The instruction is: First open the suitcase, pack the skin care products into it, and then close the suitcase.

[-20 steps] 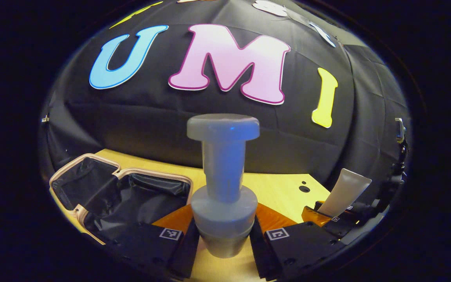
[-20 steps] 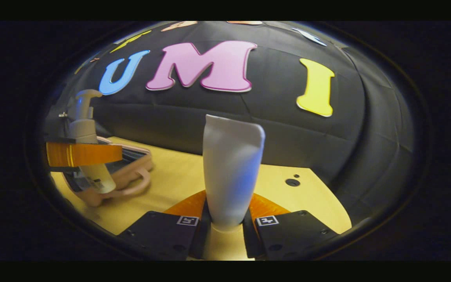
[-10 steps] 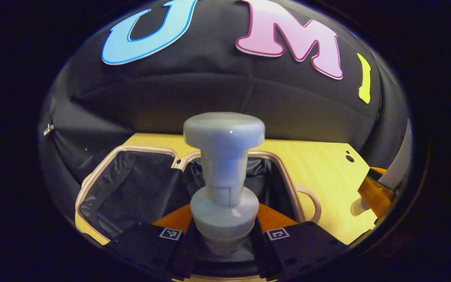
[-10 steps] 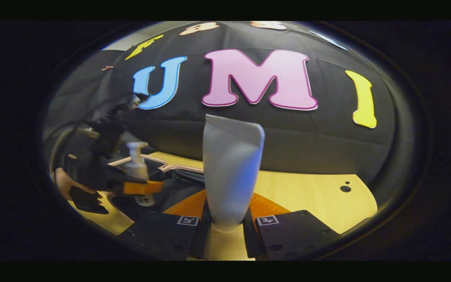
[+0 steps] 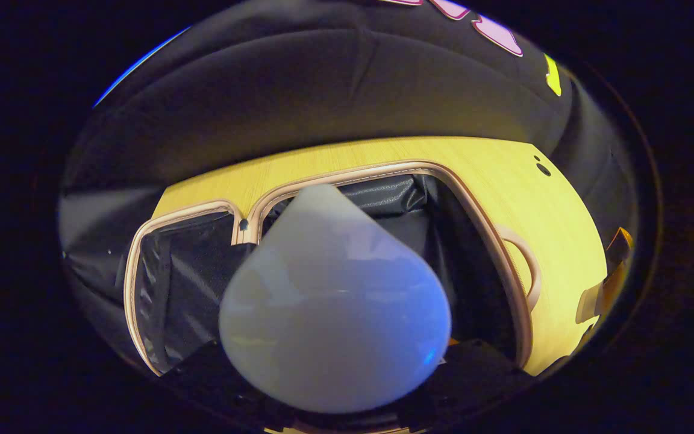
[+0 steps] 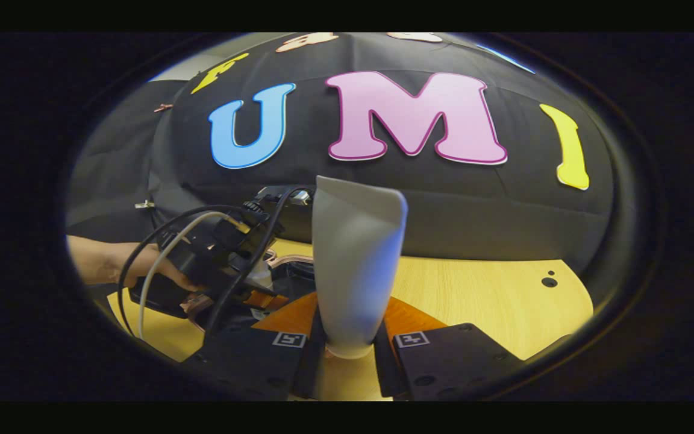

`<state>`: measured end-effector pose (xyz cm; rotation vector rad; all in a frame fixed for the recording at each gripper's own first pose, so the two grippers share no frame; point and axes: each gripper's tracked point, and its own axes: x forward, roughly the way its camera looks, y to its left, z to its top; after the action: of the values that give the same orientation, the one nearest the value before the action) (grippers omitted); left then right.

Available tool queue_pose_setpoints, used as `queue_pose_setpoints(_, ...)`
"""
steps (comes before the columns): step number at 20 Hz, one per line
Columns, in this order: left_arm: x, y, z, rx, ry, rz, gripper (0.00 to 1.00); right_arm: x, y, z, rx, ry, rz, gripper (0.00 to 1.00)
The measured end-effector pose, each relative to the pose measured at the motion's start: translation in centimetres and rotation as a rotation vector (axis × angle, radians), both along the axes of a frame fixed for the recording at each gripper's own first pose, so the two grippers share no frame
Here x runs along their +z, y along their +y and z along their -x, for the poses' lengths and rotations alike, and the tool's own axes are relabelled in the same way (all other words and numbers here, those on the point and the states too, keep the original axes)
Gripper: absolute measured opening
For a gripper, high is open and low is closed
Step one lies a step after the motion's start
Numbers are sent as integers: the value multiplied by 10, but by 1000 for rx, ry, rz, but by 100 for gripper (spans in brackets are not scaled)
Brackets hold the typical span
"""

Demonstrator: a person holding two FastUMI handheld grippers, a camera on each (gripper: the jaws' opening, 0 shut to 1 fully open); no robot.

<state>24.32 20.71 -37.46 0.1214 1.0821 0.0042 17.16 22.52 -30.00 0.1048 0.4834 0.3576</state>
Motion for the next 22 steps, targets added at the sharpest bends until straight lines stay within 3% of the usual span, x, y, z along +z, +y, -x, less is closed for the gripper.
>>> queue_pose_setpoints(4,-12,3,-14,49,34,-5,66,1,-5,-5,-6,5,1,38)
queue_pose_setpoints(5,-18,2,-13,48,54,-4,66,1,-5,-7,-6,9,2,43)
queue_pose_setpoints(7,-25,0,3,54,128,6,70,1,-5,-9,-4,16,-4,38)
queue_pose_setpoints(10,-25,-9,16,105,128,88,65,6,-4,-9,1,10,-7,38)
queue_pose_setpoints(12,-21,1,24,138,121,75,65,4,0,-8,8,22,-15,38)
queue_pose_setpoints(16,34,12,20,201,-98,57,66,-5,23,-12,24,86,-56,38)
queue_pose_setpoints(19,91,22,33,215,-248,44,90,-17,43,-21,29,149,-55,38)
queue_pose_setpoints(22,141,24,61,211,-361,46,88,-40,63,-23,31,240,-38,39)
